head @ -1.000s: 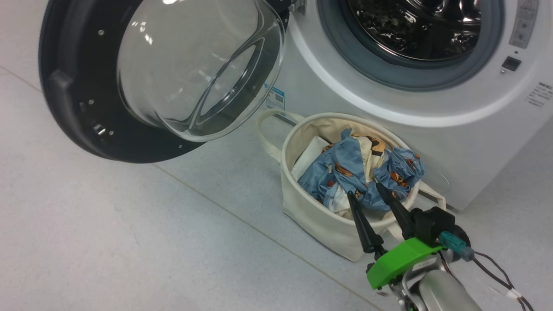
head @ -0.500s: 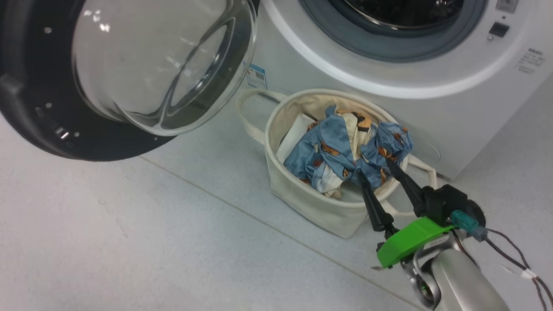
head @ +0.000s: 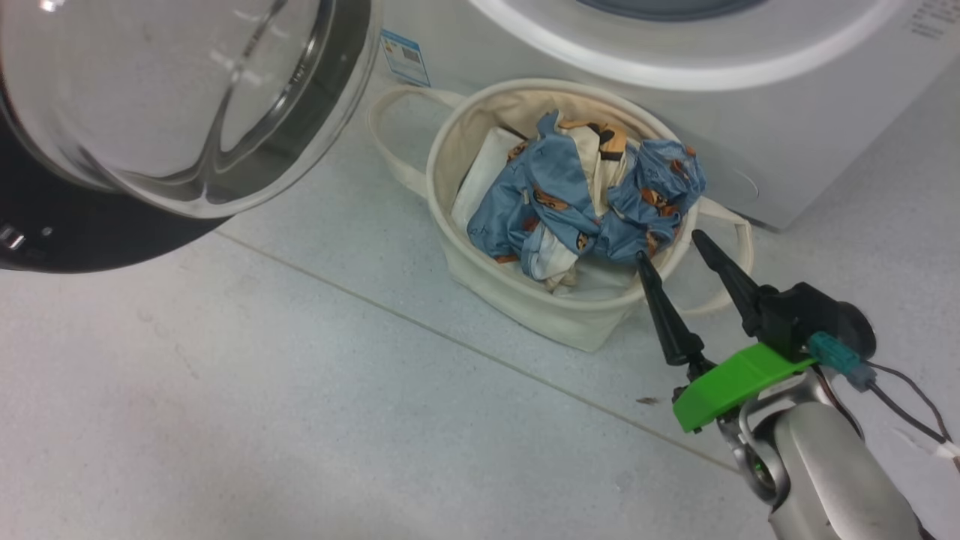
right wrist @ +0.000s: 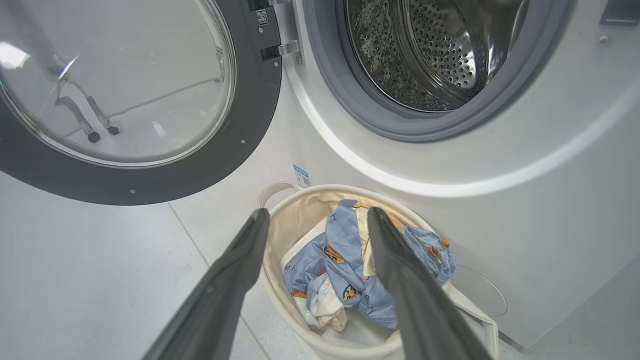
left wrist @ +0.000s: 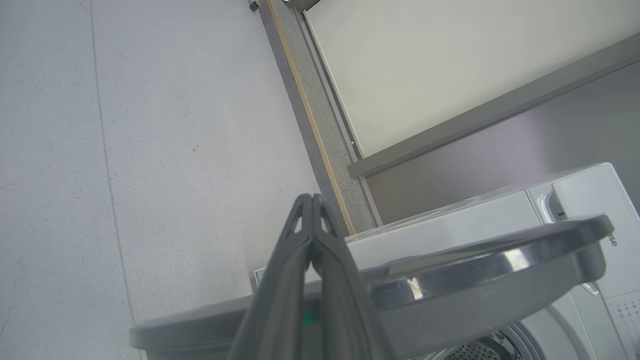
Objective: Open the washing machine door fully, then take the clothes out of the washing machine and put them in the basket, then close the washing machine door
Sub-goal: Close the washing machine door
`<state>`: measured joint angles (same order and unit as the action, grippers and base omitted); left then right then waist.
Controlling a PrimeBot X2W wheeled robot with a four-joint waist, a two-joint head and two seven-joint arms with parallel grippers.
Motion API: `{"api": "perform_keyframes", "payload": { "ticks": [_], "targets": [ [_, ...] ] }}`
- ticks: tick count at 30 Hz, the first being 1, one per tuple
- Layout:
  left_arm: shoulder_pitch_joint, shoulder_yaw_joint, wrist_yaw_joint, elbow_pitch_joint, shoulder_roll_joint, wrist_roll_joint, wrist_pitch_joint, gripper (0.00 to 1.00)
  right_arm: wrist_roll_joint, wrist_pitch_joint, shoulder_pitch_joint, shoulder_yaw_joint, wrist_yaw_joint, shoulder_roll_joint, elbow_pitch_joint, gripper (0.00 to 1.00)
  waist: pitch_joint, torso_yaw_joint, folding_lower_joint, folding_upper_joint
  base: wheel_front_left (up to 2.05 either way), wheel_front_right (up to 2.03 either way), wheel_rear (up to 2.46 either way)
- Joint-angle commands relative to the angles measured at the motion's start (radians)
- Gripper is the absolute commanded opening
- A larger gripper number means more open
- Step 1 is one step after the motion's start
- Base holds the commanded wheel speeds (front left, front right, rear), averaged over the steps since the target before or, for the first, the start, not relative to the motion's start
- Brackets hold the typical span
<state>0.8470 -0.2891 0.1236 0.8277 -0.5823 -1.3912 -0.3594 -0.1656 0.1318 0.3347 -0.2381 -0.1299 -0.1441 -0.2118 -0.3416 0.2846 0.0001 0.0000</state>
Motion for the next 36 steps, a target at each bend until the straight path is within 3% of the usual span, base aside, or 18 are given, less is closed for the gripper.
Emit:
{"api": "perform_keyframes", "payload": {
  "ticks": [1,17,23,36],
  "targets": [
    [0.03,-0.019,0.007,-0.034,-0.069,-0.003,0.018,0.0,0.009,-0.006,0.019,-0.013,-0.001,-0.005,0.043,1.0,-0.018,-0.008,-0.0001,0.0,0.0,0.0,0.0],
    [-0.077,0.14,0.007,-0.156,-0.039,-0.01,-0.034,0.0,-0.004,0.006,-0.018,-0.018,-0.001,0.004,0.031,1.0,0.049,-0.005,-0.0001,0.0,0.0,0.0,0.0],
    [-0.18,0.184,0.007,-0.27,-0.016,-0.036,-0.061,0.0,-0.023,0.039,-0.035,-0.03,-0.001,0.017,-0.022,1.0,0.12,-0.003,-0.0001,0.0,0.0,0.0,0.0],
    [-0.405,0.315,0.007,-0.576,0.052,-0.003,-0.005,0.0,-0.059,0.105,-0.066,-0.015,-0.001,0.064,-0.124,1.0,0.239,-0.038,-0.0001,0.0,0.0,0.0,0.0]
  ]
}}
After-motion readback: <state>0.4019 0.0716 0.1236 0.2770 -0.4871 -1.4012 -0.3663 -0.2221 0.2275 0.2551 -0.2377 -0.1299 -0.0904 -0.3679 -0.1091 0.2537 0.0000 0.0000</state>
